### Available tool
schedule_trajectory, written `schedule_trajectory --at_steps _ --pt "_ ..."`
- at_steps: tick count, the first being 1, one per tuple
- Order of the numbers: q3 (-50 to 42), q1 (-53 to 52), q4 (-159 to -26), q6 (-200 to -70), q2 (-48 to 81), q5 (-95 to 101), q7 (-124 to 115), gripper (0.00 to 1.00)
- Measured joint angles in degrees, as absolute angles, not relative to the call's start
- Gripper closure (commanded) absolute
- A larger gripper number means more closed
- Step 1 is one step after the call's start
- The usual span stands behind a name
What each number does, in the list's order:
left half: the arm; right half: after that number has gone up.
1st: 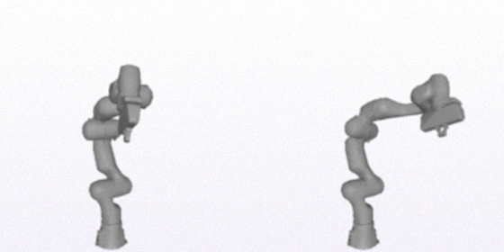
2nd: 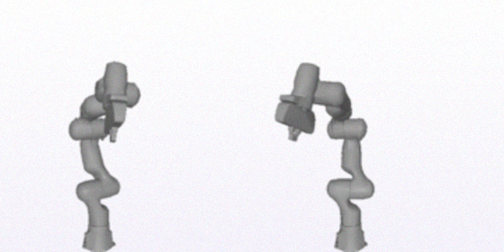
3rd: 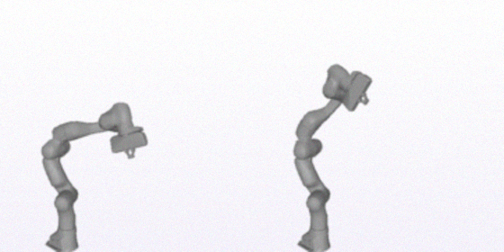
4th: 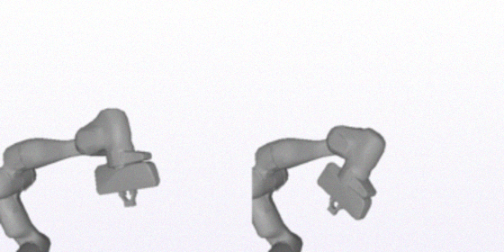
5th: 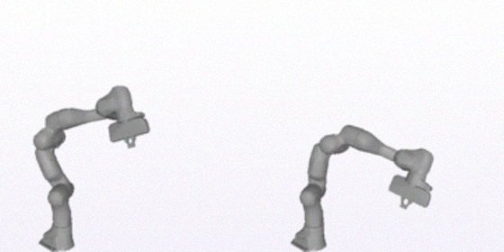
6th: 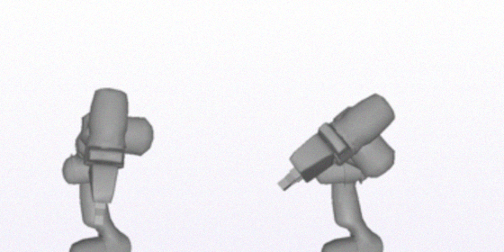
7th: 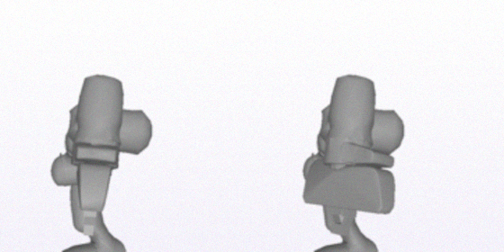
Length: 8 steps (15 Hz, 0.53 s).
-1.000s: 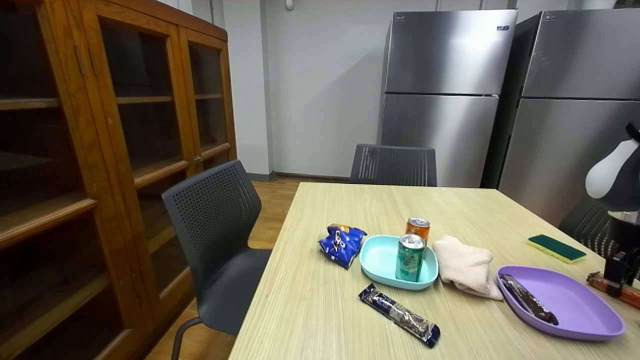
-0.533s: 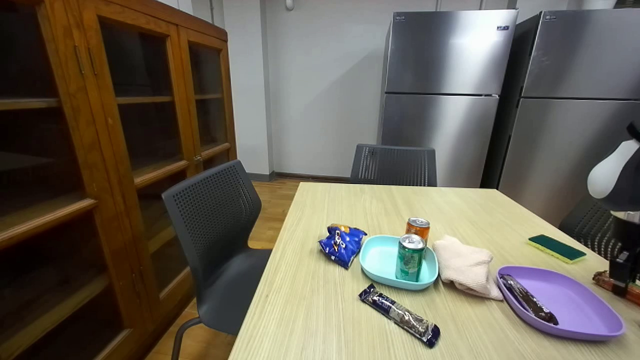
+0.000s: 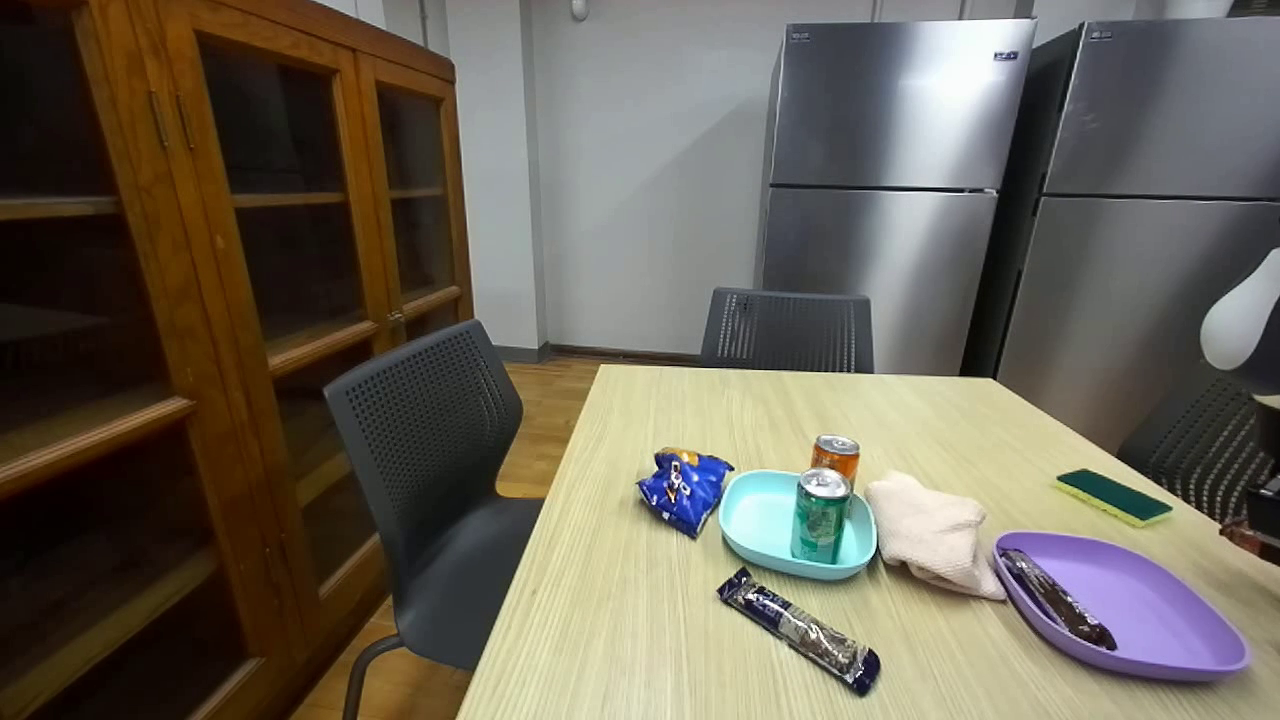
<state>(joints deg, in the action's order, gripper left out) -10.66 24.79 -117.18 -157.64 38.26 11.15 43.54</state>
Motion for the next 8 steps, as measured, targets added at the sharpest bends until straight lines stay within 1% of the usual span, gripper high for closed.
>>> schedule_trajectory --at_steps 4,8 --pt "-10.7 23.0 -121.1 -158.3 34.6 12.1 42.9 0.83" --pt "-11.9 20.2 -125.2 -164.8 32.7 17.9 42.9 0.83"
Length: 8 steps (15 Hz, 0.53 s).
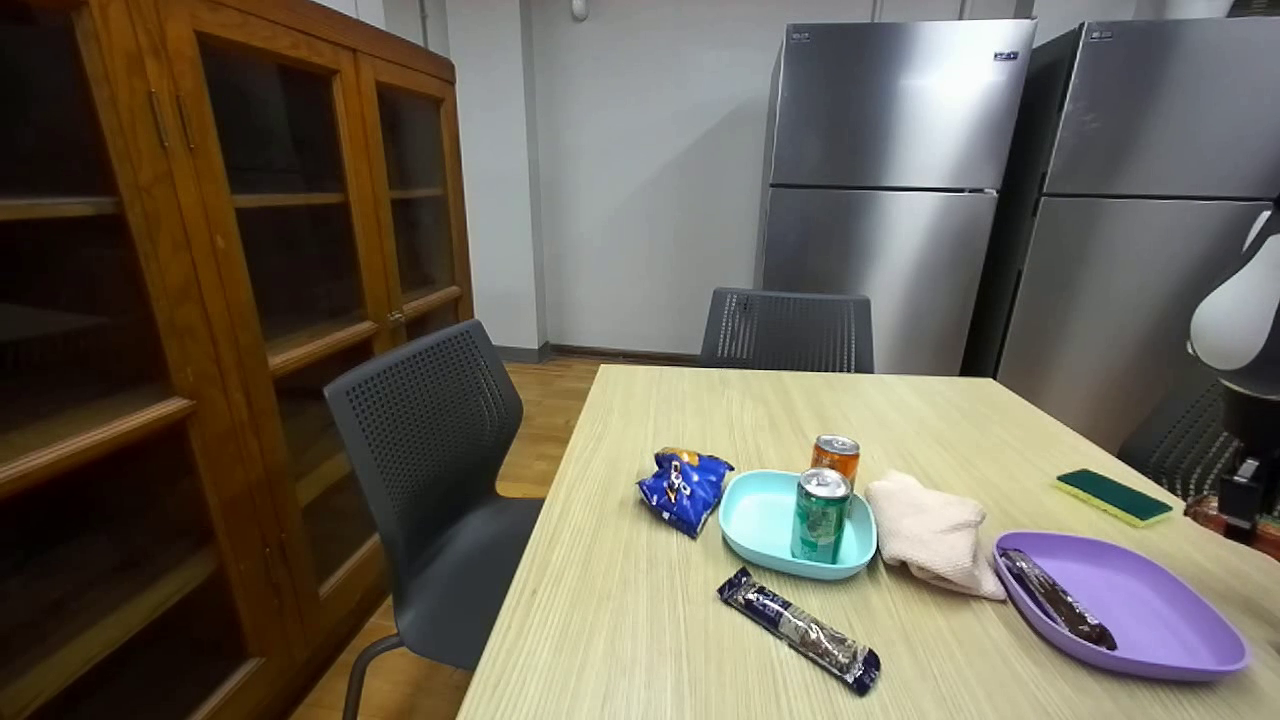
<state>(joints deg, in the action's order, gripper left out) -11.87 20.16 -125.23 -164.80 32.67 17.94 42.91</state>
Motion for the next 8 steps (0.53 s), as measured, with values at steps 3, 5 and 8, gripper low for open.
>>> schedule_trajectory --at_steps 3,5,8 --pt "-12.1 18.3 -127.8 -169.1 31.8 21.6 42.9 0.83" --pt "-11.8 17.4 -129.5 -171.0 31.2 23.2 43.1 0.83" --pt "-9.8 17.3 -131.5 -171.1 29.9 23.7 44.2 0.83"
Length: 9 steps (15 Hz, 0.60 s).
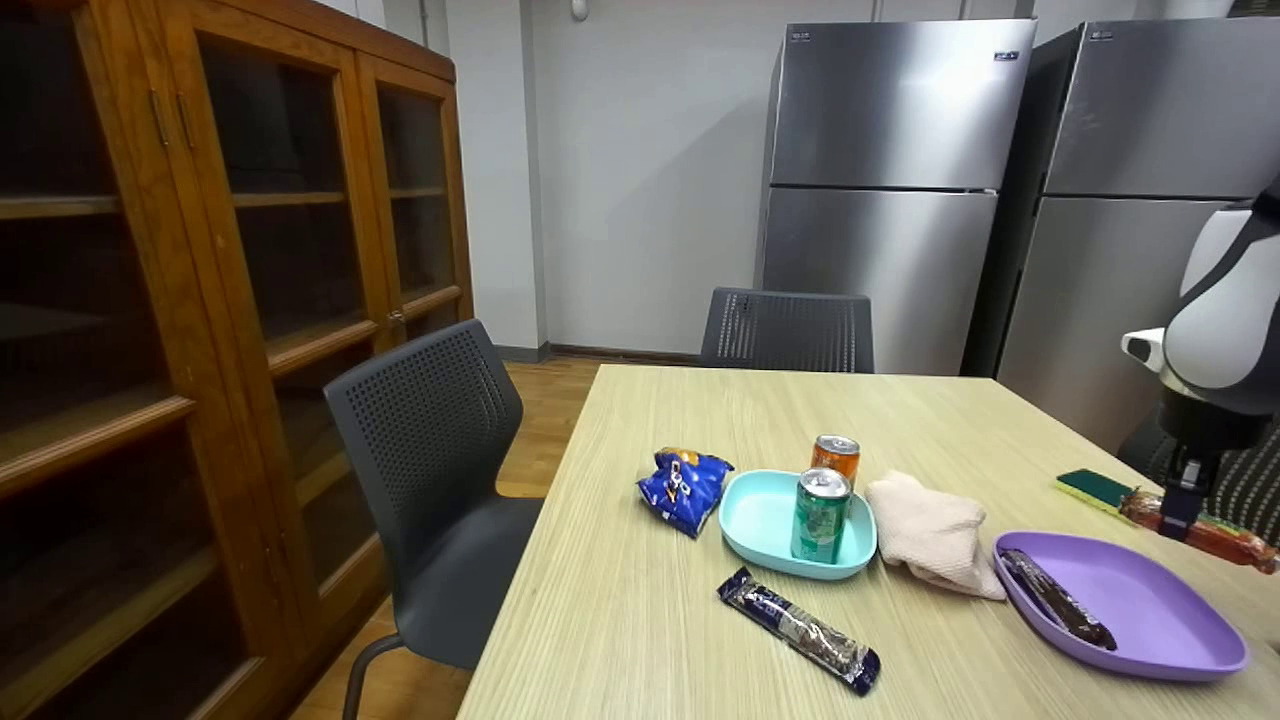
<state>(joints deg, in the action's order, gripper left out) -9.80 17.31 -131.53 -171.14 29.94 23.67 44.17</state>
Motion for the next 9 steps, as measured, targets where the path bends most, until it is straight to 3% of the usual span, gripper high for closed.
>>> schedule_trajectory --at_steps 9 --pt "-1.5 20.6 -135.6 -168.3 27.2 23.1 55.3 0.83"
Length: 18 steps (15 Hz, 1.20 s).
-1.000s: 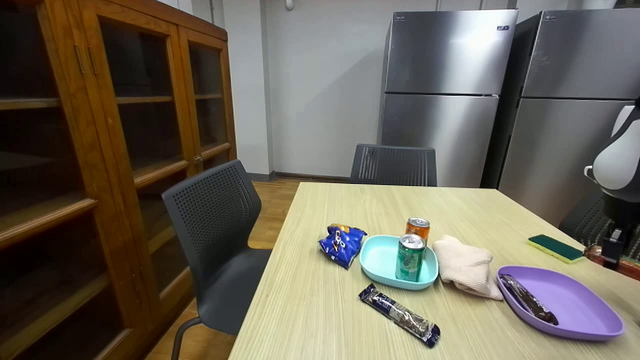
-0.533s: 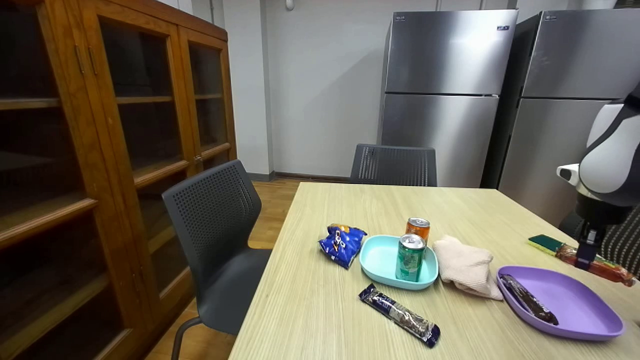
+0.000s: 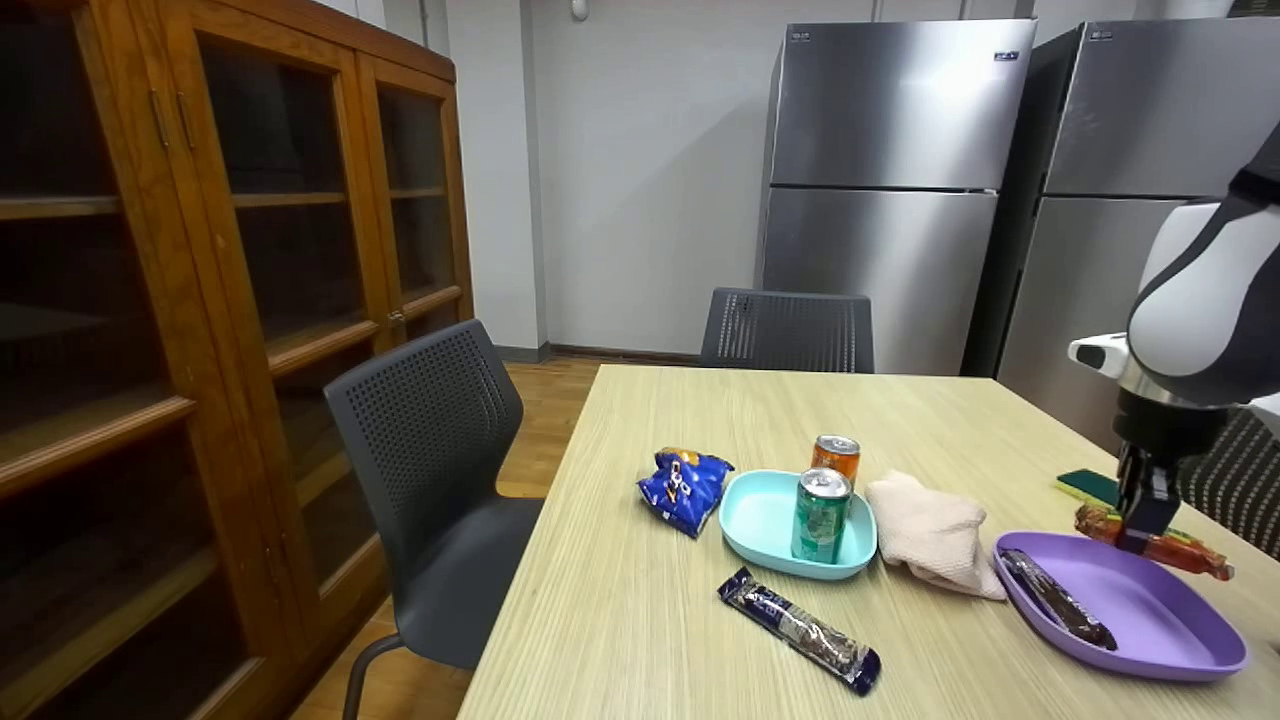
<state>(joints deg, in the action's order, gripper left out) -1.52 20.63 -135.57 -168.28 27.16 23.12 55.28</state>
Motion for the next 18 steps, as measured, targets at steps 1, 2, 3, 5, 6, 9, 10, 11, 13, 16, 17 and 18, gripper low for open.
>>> schedule_trajectory --at_steps 1,2,3,5,6,9,10,11,13,16,17,18 --pt "-1.1 20.8 -135.6 -168.2 27.2 23.0 56.7 0.83" --pt "-0.6 21.2 -135.7 -168.2 27.3 22.7 58.4 0.83" --pt "0.0 21.7 -135.7 -168.2 27.4 22.0 60.2 0.83" --pt "1.4 22.7 -135.7 -168.2 27.6 20.7 63.6 0.83" --pt "1.8 23.0 -135.7 -168.2 27.8 20.0 65.0 0.83" --pt "2.3 23.3 -135.7 -168.2 28.2 19.0 67.9 0.83" --pt "2.3 23.3 -135.7 -168.1 28.5 19.0 68.3 0.83" --pt "2.3 23.3 -135.6 -168.1 28.7 19.0 68.6 0.83" --pt "2.2 23.3 -135.6 -168.1 29.2 19.0 68.8 0.33" --pt "2.2 23.2 -135.6 -168.1 29.5 19.0 68.8 0.18" --pt "2.2 23.2 -135.6 -168.1 29.5 18.9 68.8 0.12" --pt "2.2 23.2 -135.6 -168.1 29.5 18.8 68.8 0.04"
